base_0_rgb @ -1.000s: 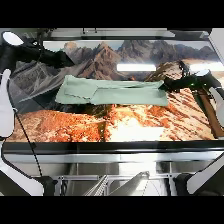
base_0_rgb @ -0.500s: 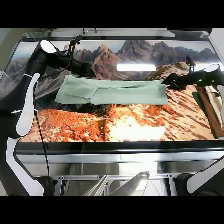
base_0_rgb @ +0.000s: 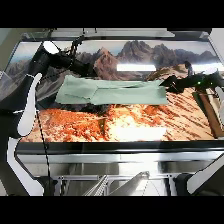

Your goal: Fold the shirts.

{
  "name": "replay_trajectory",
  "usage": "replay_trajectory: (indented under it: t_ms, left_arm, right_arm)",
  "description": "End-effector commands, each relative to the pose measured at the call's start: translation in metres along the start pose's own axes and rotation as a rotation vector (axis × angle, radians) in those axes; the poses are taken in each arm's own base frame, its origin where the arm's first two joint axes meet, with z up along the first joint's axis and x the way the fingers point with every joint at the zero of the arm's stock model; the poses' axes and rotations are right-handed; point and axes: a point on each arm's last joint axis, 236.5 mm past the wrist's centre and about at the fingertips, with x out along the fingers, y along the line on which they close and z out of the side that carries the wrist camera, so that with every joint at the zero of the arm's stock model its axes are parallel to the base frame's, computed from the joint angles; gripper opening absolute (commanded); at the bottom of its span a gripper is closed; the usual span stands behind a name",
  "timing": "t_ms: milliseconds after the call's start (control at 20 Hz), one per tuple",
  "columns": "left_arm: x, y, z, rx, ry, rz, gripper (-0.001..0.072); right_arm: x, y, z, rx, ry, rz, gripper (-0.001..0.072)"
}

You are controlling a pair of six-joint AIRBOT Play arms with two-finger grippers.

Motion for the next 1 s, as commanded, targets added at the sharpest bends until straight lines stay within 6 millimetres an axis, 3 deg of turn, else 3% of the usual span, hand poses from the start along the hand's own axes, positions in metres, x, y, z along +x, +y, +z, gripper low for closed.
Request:
replay_trajectory:
  t_ms: [0, 50, 150, 200, 250, 350, 400, 550, 800, 950]
  left_arm:
    - [0.0, 0.0, 0.0, 0.0, 0.0, 0.0, 0.0082]
    - [0.0, 0.0, 0.0, 0.0, 0.0, 0.0, 0.0082]
    - [0.001, 0.0, 0.001, 0.0, -0.003, 0.001, 0.0082]
    - [0.001, 0.001, 0.001, -0.001, -0.005, 0.002, 0.0082]
    - [0.002, 0.003, 0.003, -0.003, -0.014, 0.008, 0.0082]
    - [0.012, 0.006, 0.004, -0.007, -0.022, 0.011, 0.0078]
    - [0.022, 0.006, 0.002, -0.005, -0.012, 0.009, 0.0013]
    - [0.058, 0.001, -0.005, 0.01, 0.008, 0.007, 0.0011]
    - [0.124, -0.012, -0.019, 0.018, 0.027, -0.004, 0.0011]
    - [0.148, -0.022, -0.013, 0.039, -0.019, 0.012, 0.0012]
  right_arm:
    - [0.018, 0.009, -0.013, -0.033, 0.057, -0.005, 0.0577]
    - [0.021, 0.013, -0.015, -0.04, 0.066, -0.003, 0.0414]
    - [0.026, 0.022, -0.022, -0.063, 0.092, 0.01, 0.0287]
    - [0.027, 0.027, -0.024, -0.068, 0.104, 0.018, 0.0086]
    - [0.025, 0.03, -0.024, -0.075, 0.108, 0.023, 0.0015]
    - [0.013, 0.043, -0.018, -0.105, 0.108, 0.035, 0.0015]
    - [0.003, 0.053, -0.012, -0.118, 0.095, 0.038, 0.0015]
    - [-0.034, 0.098, 0.003, -0.156, 0.061, 0.06, 0.0014]
    - [-0.092, 0.227, 0.001, -0.273, -0.015, 0.322, 0.0015]
    - [-0.098, 0.282, -0.017, -0.334, -0.011, 0.416, 0.0015]
